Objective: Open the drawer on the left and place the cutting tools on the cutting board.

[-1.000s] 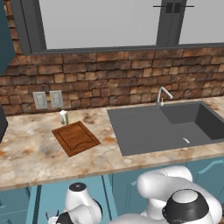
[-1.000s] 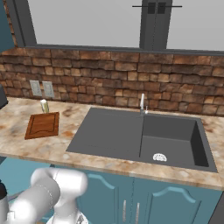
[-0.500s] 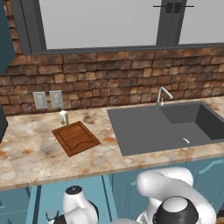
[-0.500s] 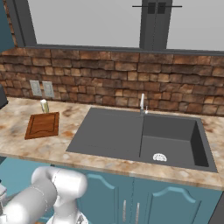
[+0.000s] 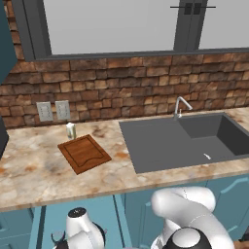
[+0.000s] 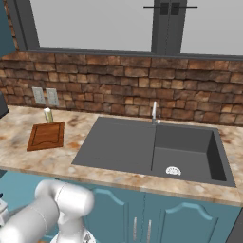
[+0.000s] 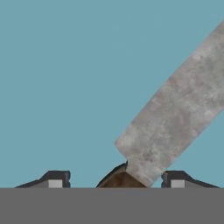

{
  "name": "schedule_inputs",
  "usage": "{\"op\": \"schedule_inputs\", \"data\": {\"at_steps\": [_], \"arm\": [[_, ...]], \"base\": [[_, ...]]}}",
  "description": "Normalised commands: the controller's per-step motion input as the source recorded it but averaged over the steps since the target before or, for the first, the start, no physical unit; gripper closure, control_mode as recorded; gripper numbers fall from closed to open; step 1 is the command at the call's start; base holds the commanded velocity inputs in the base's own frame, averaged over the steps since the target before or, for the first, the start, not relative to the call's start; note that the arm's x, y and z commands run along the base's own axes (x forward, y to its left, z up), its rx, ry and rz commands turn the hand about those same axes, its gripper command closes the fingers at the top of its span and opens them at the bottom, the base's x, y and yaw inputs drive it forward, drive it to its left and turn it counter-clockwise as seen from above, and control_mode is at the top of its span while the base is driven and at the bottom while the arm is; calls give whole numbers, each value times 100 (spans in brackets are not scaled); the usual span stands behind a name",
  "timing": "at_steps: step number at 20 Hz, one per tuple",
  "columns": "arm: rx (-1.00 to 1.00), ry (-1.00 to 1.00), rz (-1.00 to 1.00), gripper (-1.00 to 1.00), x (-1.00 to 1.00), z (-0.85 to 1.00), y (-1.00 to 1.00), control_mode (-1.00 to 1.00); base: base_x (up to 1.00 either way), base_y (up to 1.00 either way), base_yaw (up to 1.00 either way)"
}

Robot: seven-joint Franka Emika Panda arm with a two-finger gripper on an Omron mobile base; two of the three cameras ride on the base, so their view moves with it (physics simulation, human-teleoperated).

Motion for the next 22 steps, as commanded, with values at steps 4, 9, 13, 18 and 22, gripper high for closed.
{"op": "schedule_inputs", "data": {"at_steps": [4, 9, 13, 18, 22], "arm": [[0, -2, 0, 100, -25, 0, 0, -100], [8, -18, -8, 100, -27, 46, 0, -100], [16, -29, -20, 100, 0, 100, 2, -100], [17, -36, -15, 100, 6, 100, 1, -100], [15, -46, -6, 100, 32, 100, -6, -100]], "base": [[0, 0, 0], [0, 0, 0], [0, 0, 0], [0, 0, 0], [0, 0, 0]]}}
